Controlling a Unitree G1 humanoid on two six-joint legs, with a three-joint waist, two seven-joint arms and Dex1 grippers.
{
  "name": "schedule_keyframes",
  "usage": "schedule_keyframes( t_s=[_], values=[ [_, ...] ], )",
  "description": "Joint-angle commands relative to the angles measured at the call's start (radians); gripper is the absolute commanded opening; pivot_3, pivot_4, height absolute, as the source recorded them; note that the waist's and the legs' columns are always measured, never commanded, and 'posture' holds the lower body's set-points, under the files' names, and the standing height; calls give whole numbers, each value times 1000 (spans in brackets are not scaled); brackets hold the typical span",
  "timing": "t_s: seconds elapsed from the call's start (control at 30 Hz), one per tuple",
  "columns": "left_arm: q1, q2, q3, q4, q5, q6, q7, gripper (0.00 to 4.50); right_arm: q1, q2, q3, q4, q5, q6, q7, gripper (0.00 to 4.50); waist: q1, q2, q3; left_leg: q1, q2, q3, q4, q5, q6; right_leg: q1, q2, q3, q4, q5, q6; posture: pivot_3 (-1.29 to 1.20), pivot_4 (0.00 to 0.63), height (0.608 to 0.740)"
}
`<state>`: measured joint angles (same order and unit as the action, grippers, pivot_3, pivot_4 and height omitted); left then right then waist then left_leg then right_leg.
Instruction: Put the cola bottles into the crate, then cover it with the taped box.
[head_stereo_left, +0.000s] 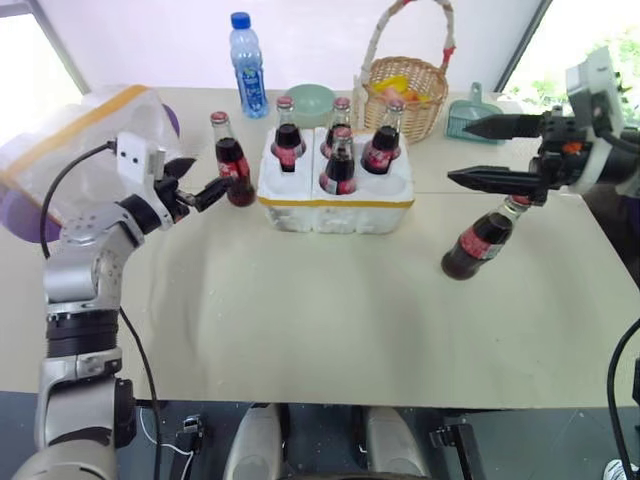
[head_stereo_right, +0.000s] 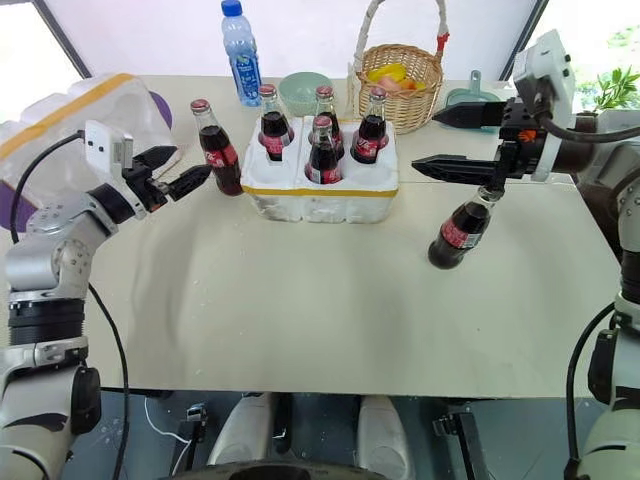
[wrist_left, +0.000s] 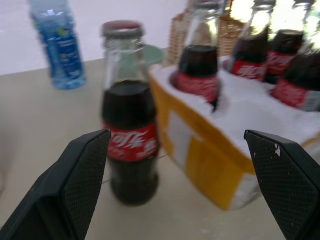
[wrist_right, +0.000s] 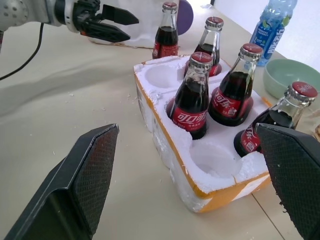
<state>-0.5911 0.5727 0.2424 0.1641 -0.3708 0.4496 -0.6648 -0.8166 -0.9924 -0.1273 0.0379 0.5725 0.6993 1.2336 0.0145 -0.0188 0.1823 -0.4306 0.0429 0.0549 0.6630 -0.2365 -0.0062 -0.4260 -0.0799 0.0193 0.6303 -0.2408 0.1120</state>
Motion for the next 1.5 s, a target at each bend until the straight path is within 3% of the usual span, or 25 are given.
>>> schedule_keyframes(
  t_s=[0.03,0.6,1.03,1.13,1.2,1.33,1.5],
  values=[
    [-54,-30,-20,45,47,-76,60,4461,-24,-2,-21,-20,22,1,6,4500,-1,0,0,0,0,0,0,0,0,0,0,0,0,0,0,0,150,740],
    [-210,-94,-82,410,163,-306,100,4461,-29,-15,-33,-65,38,33,-3,4500,-3,0,0,0,0,0,0,0,0,-1,1,0,1,1,1,0,150,740],
    [-421,-134,-103,854,234,-503,85,4461,-38,1,-22,-69,50,38,-22,4500,-9,0,0,-1,0,0,0,0,0,-1,1,-1,1,1,2,0,150,740],
    [-432,-132,-99,881,234,-523,70,3550,-37,0,-22,-70,51,40,-24,4500,-7,0,0,-1,0,0,0,0,0,-1,1,0,1,1,2,0,150,740],
    [-432,-127,-99,881,233,-524,57,2721,-36,-2,-23,-72,52,43,-24,4500,-5,0,0,-1,0,0,0,0,0,-1,1,0,1,1,2,0,150,740],
    [-378,-82,-102,755,212,-464,-21,2748,-32,-10,-23,-73,50,40,-16,4500,-7,0,0,-1,0,0,0,0,0,-1,1,-1,1,1,2,0,150,740],
    [-187,58,-62,237,5,-97,-248,2748,-28,-12,-30,-67,71,66,0,4500,-31,0,1,-6,1,0,-1,0,0,-7,1,0,2,1,2,0,150,740]
  ],
)
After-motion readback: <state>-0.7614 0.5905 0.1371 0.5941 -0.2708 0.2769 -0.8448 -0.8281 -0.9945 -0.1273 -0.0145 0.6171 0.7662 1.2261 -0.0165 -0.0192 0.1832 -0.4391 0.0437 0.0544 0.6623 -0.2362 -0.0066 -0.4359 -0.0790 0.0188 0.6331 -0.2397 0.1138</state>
